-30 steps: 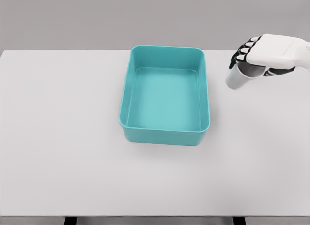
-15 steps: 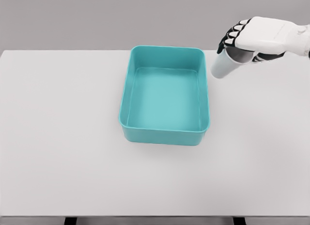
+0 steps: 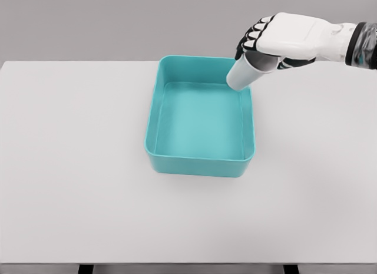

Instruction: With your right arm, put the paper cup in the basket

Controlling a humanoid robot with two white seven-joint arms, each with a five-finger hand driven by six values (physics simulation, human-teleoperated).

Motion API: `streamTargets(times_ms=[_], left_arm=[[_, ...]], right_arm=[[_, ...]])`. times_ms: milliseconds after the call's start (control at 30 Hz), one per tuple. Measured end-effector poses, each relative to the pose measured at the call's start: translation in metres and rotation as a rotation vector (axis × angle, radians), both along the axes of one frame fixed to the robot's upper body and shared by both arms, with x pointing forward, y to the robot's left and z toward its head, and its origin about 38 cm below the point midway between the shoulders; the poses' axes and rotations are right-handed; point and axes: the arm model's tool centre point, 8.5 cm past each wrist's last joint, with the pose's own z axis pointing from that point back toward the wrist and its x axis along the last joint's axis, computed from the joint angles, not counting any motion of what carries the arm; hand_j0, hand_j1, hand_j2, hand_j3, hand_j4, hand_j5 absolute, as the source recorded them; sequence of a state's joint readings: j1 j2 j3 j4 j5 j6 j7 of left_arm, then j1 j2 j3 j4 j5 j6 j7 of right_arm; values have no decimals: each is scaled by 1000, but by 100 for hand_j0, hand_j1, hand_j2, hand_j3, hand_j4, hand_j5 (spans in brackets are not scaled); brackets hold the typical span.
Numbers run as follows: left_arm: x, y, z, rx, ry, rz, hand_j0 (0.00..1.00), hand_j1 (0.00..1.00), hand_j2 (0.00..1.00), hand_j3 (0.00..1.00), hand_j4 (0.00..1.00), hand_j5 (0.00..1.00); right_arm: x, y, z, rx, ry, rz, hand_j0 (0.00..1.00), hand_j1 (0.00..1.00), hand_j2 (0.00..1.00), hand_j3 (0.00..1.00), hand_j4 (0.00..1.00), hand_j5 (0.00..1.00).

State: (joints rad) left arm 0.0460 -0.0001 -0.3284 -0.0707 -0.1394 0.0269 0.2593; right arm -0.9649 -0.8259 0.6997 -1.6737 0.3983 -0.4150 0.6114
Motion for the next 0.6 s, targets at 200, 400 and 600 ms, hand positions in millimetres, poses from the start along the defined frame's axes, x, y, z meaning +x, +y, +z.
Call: streamTargets(times_ms=[200, 400, 600], left_arm=[[0, 0, 0, 0, 0, 0, 100, 100, 100, 100, 100, 100], [0, 0, 0, 0, 0, 0, 100, 100, 100, 100, 100, 100], [0, 0, 0, 0, 0, 0, 100, 100, 100, 100, 100, 100]], right_arm=[[1, 22, -6, 5, 14, 42, 73, 73, 73, 73, 73, 73], [0, 41, -20, -10, 44, 75, 73, 73, 73, 73, 73, 73], [-2, 55, -38, -40, 83, 106, 73, 73, 73, 73, 73, 73]])
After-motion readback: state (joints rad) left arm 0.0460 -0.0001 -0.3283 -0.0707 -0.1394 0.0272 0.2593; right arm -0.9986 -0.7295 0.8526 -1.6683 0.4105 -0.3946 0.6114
